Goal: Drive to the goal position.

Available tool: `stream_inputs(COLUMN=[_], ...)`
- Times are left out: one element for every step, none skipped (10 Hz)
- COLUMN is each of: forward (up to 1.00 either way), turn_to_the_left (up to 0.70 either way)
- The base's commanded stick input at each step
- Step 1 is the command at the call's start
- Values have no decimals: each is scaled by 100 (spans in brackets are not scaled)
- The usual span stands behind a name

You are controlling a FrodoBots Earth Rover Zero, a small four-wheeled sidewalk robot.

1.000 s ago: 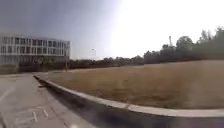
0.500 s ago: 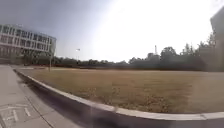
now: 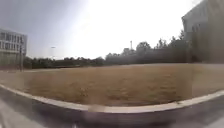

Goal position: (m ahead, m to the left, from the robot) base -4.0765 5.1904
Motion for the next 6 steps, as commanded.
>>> stream_inputs(forward=[5,5,5,5,5,5], turn_to_the_left=[-33,-33,-33,-33,-33,-33])
